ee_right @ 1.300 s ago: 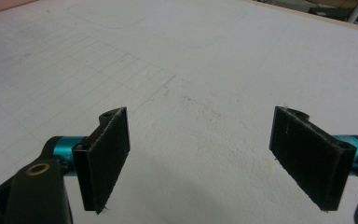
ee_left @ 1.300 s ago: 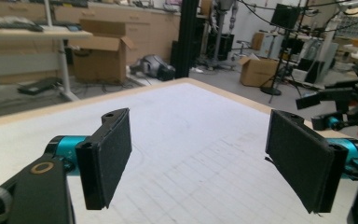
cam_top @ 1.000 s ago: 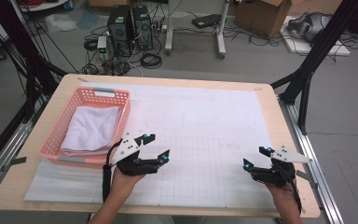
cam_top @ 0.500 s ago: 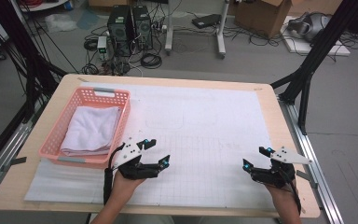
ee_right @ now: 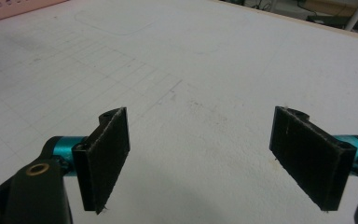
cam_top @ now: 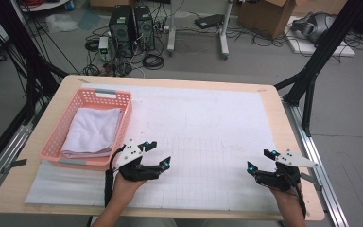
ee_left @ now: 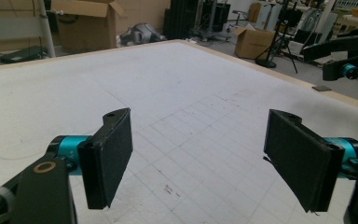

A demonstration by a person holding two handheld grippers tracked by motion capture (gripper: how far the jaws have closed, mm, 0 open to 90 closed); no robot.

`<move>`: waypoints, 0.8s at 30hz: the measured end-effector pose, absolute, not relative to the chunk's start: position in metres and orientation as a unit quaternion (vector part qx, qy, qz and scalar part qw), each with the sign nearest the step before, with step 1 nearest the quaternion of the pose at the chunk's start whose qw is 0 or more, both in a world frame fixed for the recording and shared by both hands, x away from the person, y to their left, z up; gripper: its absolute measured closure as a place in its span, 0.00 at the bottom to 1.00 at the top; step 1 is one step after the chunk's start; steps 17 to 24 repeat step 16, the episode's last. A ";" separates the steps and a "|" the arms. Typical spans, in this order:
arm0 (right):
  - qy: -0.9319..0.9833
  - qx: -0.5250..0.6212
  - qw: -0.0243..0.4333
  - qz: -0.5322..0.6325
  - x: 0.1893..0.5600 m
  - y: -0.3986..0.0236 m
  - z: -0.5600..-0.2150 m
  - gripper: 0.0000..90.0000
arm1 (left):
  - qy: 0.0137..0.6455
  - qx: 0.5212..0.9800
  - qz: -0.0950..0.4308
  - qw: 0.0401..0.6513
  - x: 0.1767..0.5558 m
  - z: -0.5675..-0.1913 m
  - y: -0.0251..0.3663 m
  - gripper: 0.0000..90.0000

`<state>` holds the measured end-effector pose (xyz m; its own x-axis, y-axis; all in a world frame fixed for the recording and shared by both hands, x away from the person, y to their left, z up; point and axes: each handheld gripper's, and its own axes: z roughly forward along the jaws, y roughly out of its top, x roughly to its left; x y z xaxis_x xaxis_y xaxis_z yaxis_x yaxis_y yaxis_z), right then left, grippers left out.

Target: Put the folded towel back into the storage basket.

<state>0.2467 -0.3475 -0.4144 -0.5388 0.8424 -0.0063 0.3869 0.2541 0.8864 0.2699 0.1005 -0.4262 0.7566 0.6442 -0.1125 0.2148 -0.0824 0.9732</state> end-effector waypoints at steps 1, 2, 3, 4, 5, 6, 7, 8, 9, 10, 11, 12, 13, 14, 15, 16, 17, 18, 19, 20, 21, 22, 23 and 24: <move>0.751 0.408 0.251 0.453 0.247 -0.348 -0.415 0.21 | 0.301 0.714 0.176 0.607 0.270 -0.426 0.101 0.27; 0.751 0.409 0.251 0.453 0.247 -0.348 -0.415 0.21 | 0.301 0.714 0.176 0.607 0.270 -0.426 0.101 0.27; 0.752 0.409 0.251 0.453 0.247 -0.348 -0.415 0.21 | 0.301 0.714 0.175 0.607 0.270 -0.426 0.100 0.27; 0.752 0.408 0.251 0.453 0.247 -0.347 -0.415 0.21 | 0.301 0.715 0.174 0.607 0.270 -0.427 0.100 0.27; 0.752 0.408 0.251 0.453 0.247 -0.347 -0.415 0.21 | 0.301 0.715 0.174 0.606 0.270 -0.427 0.100 0.27; 0.752 0.409 0.250 0.453 0.247 -0.347 -0.415 0.21 | 0.301 0.716 0.175 0.605 0.270 -0.427 0.100 0.27; 0.751 0.409 0.250 0.454 0.247 -0.347 -0.415 0.21 | 0.302 0.716 0.174 0.605 0.270 -0.428 0.100 0.27; 0.751 0.408 0.250 0.454 0.247 -0.348 -0.415 0.21 | 0.303 0.716 0.174 0.605 0.271 -0.428 0.101 0.27; 0.751 0.410 0.249 0.453 0.247 -0.348 -0.415 0.21 | 0.303 0.716 0.174 0.605 0.271 -0.428 0.101 0.27; 0.751 0.410 0.250 0.453 0.247 -0.348 -0.415 0.21 | 0.303 0.716 0.174 0.604 0.271 -0.428 0.101 0.27; 0.751 0.410 0.250 0.454 0.247 -0.348 -0.415 0.21 | 0.304 0.716 0.174 0.604 0.271 -0.429 0.101 0.27; 0.751 0.409 0.251 0.453 0.247 -0.348 -0.415 0.21 | 0.304 0.716 0.174 0.603 0.271 -0.429 0.101 0.27; 0.751 0.408 0.251 0.454 0.247 -0.348 -0.415 0.21 | 0.305 0.716 0.173 0.604 0.271 -0.429 0.101 0.27; 0.750 0.411 0.250 0.454 0.247 -0.348 -0.415 0.21 | 0.304 0.716 0.173 0.603 0.272 -0.429 0.101 0.27; 0.750 0.410 0.251 0.455 0.248 -0.349 -0.415 0.21 | 0.305 0.716 0.172 0.604 0.272 -0.429 0.101 0.27; 0.749 0.411 0.250 0.455 0.248 -0.349 -0.415 0.21 | 0.306 0.716 0.172 0.604 0.272 -0.429 0.101 0.27; 0.749 0.411 0.250 0.455 0.248 -0.349 -0.415 0.21 | 0.306 0.716 0.172 0.604 0.272 -0.429 0.101 0.27; 0.749 0.411 0.250 0.455 0.248 -0.349 -0.415 0.21 | 0.306 0.716 0.172 0.604 0.272 -0.429 0.101 0.27; 0.749 0.411 0.250 0.455 0.248 -0.349 -0.415 0.21 | 0.306 0.716 0.172 0.604 0.272 -0.429 0.101 0.27; 0.749 0.411 0.250 0.455 0.248 -0.349 -0.415 0.21 | 0.306 0.716 0.172 0.604 0.272 -0.429 0.101 0.27; 0.749 0.411 0.250 0.455 0.248 -0.349 -0.415 0.21 | 0.306 0.716 0.172 0.604 0.272 -0.429 0.101 0.27; 0.749 0.411 0.250 0.455 0.248 -0.349 -0.415 0.21 | 0.306 0.716 0.172 0.604 0.272 -0.429 0.101 0.27; 0.749 0.411 0.250 0.455 0.248 -0.349 -0.415 0.21 | 0.306 0.716 0.172 0.604 0.272 -0.429 0.101 0.27; 0.749 0.411 0.250 0.455 0.248 -0.349 -0.415 0.21 | 0.306 0.716 0.172 0.604 0.272 -0.429 0.101 0.27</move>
